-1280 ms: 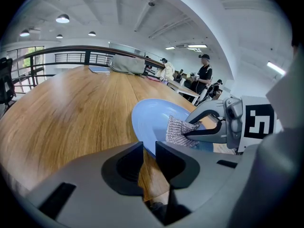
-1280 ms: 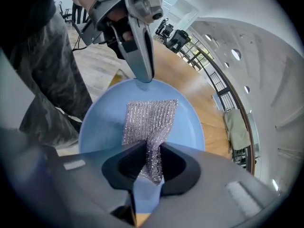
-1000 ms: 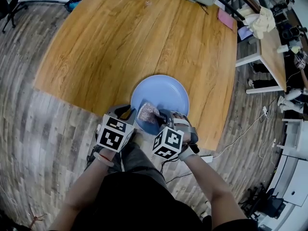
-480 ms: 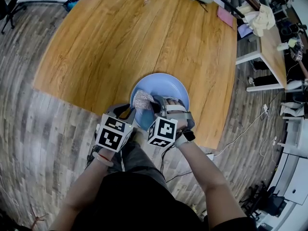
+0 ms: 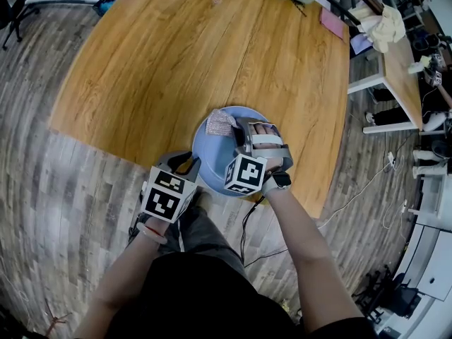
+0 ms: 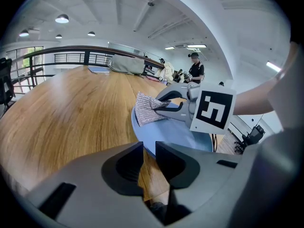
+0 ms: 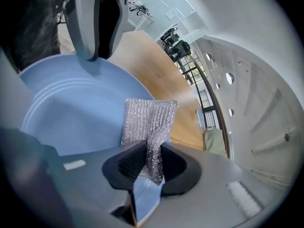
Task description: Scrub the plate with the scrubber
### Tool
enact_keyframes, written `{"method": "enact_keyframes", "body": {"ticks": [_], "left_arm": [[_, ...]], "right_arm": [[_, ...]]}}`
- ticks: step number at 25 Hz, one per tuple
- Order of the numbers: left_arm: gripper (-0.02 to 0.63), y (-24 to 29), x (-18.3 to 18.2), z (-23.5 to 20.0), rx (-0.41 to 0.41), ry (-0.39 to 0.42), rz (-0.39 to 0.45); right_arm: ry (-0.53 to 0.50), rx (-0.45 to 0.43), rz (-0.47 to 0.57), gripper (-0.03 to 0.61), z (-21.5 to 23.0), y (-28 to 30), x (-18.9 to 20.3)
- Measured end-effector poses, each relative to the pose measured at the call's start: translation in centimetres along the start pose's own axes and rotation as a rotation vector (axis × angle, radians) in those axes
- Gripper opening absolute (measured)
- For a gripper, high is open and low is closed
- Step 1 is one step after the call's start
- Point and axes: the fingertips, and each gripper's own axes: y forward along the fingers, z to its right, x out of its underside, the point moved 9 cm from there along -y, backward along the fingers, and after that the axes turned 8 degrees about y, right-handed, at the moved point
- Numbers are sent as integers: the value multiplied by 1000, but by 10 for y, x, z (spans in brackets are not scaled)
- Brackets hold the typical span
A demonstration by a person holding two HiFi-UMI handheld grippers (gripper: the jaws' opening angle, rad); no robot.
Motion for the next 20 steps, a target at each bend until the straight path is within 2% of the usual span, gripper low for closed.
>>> {"method": "enact_keyframes", "body": {"ticks": [3,8,14,20], "left_arm": [[77,0,0,0,4,0,1],[77,-1,-1,-1,7,-1,7],[77,0,-1,-3,20,-17,13],[77,0,-1,-3,24,-18,12]], "right_arm": [[-37,69,12,74,5,7,9],[-56,120,18,74,12,12,20],[71,108,-69,72,18,10,35],[258,82,-168,74,14,-5,52]]}}
